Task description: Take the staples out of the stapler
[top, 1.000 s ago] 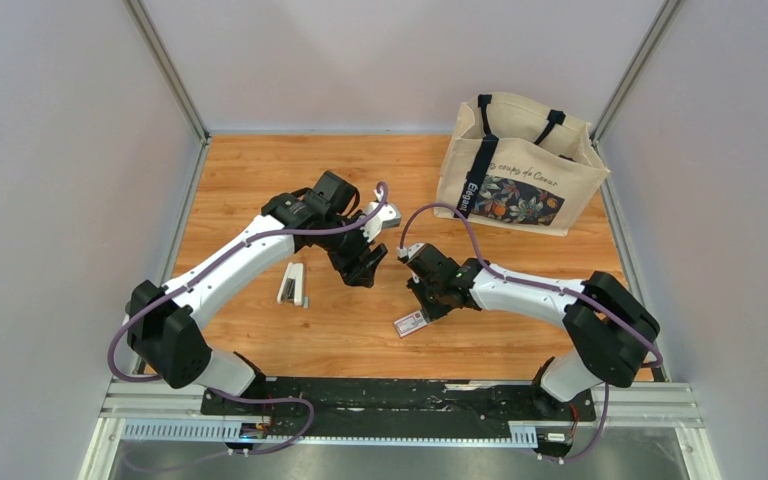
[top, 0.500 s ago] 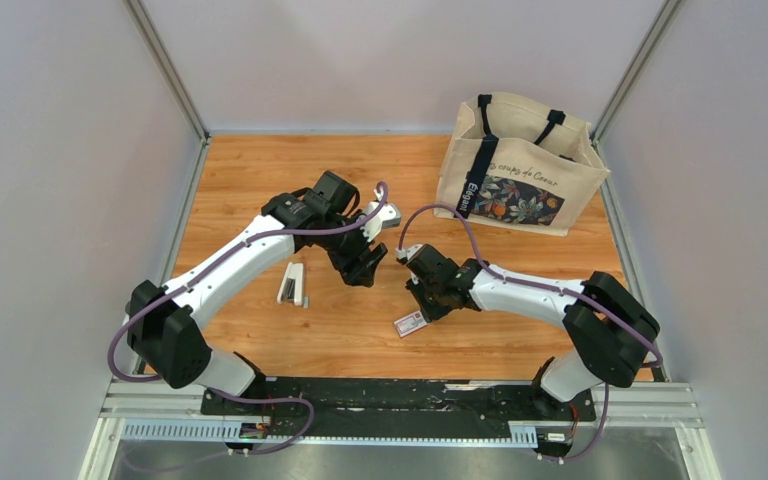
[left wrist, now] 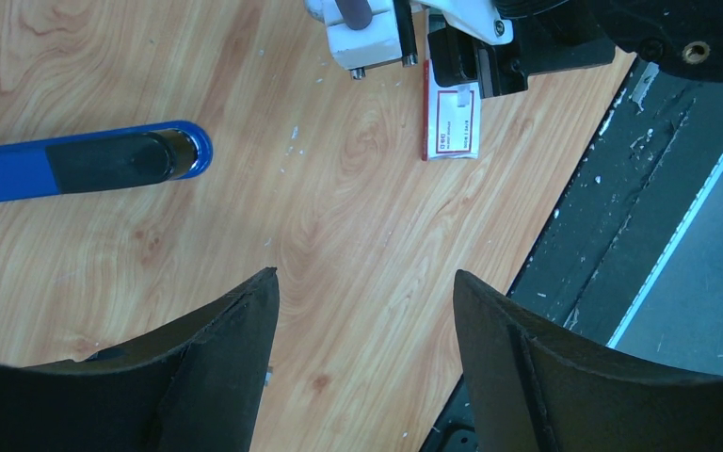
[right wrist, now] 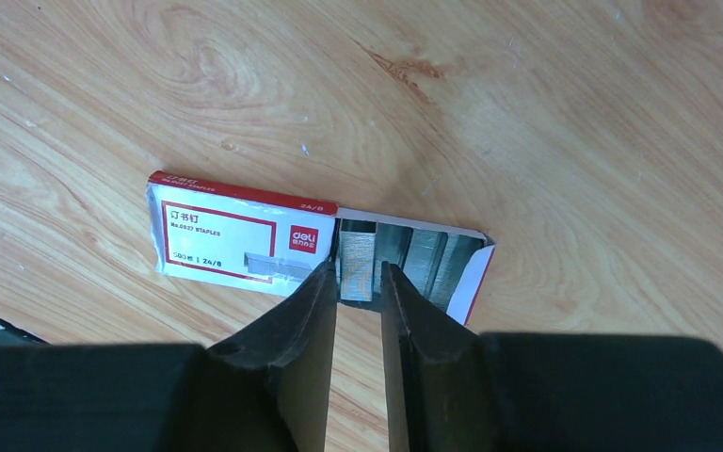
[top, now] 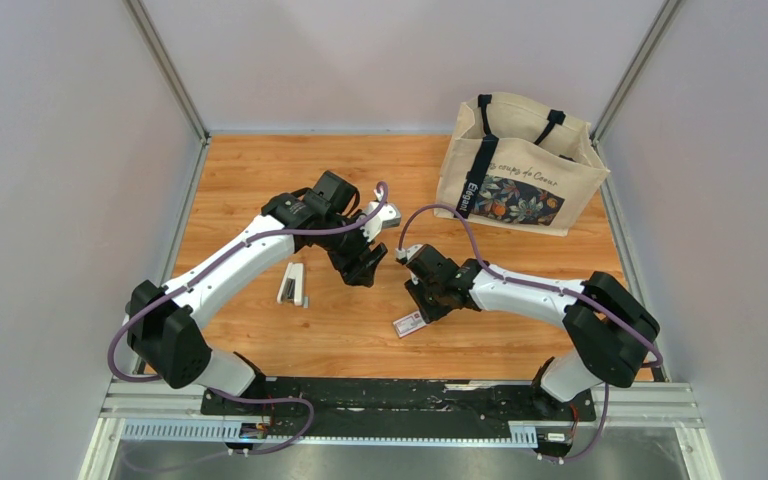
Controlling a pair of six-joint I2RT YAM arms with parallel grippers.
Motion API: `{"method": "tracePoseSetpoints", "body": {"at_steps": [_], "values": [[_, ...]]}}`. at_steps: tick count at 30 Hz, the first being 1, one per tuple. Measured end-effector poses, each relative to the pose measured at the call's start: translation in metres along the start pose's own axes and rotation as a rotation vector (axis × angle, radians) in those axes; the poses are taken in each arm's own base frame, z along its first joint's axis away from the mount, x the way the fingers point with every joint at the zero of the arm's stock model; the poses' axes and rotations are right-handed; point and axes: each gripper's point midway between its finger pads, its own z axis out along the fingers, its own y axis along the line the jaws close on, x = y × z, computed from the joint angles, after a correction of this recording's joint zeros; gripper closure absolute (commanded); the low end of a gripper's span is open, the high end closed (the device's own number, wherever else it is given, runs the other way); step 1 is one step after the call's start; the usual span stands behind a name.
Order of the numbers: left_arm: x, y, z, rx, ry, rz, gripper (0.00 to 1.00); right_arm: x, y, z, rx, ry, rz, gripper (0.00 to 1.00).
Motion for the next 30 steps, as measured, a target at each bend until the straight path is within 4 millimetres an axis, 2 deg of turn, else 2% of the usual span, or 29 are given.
{"method": "tracePoseSetpoints", "body": {"at_steps": [3,11,14,17,20,24,27,30], "values": [[0.000,0.000,0.000,0.000,0.000,0.000,0.24,0.000,0.001,0.000,-0.002,0.000,0.000,0.67],[0.000,0.000,0.000,0.000,0.000,0.000,0.24,-0.004,0.002,-0.006,-0.012,-0.020,0.001,0.68],[0.000,0.000,0.000,0.001,0.000,0.000,0.24,-0.015,0.005,-0.018,-0.026,-0.071,0.003,0.72],[0.000,0.000,0.000,0.001,0.000,0.000,0.24,-0.032,0.008,-0.031,-0.039,-0.133,0.004,0.81],[0.000,0.000,0.000,0.001,0.000,0.000,0.24,-0.046,0.009,-0.036,-0.037,-0.177,0.008,0.85],[0.000,0.000,0.000,0.001,0.000,0.000,0.24,-0.048,0.006,-0.022,-0.017,-0.164,0.011,0.87],[0.000,0.000,0.000,0.000,0.000,0.000,0.25,-0.039,0.003,-0.007,0.002,-0.115,0.008,0.87],[0.000,0.000,0.000,0.000,0.000,0.000,0.25,-0.034,0.001,0.001,0.010,-0.090,0.005,0.87]]}}
